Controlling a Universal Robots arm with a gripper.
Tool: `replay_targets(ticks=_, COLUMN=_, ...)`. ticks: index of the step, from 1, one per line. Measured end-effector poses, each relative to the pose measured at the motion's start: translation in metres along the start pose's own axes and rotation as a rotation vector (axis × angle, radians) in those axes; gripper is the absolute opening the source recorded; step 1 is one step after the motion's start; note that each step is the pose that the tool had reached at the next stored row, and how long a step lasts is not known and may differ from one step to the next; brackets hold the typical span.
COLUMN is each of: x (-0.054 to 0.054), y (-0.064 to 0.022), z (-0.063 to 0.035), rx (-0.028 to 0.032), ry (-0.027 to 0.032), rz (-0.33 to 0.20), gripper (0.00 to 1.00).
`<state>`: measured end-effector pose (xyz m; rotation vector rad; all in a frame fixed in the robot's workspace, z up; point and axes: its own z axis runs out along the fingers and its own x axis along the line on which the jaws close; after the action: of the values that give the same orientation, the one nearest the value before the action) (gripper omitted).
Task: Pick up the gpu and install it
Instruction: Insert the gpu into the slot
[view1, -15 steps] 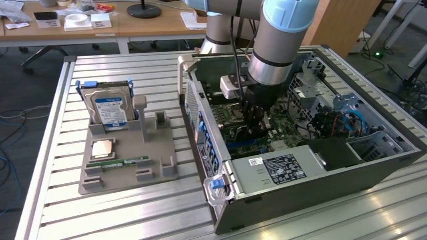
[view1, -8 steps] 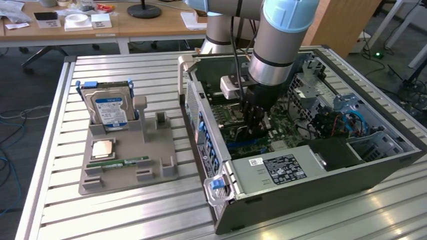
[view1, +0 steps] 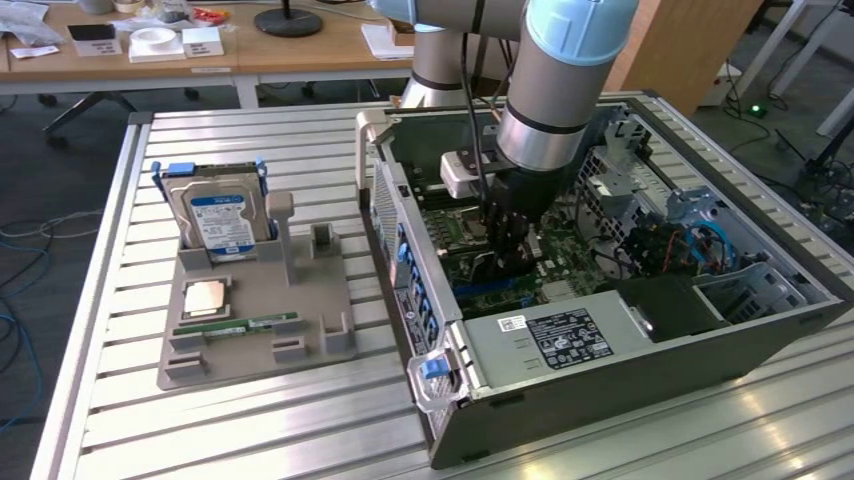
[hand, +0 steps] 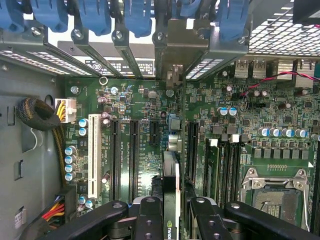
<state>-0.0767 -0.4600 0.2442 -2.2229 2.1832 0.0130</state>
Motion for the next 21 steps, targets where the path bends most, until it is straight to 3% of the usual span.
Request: replay_targets(ticks=21, x=0.0000, y=0.0000, z=0.0000, rx=0.0000, ry=0.0000, rz=0.000, gripper=0.26)
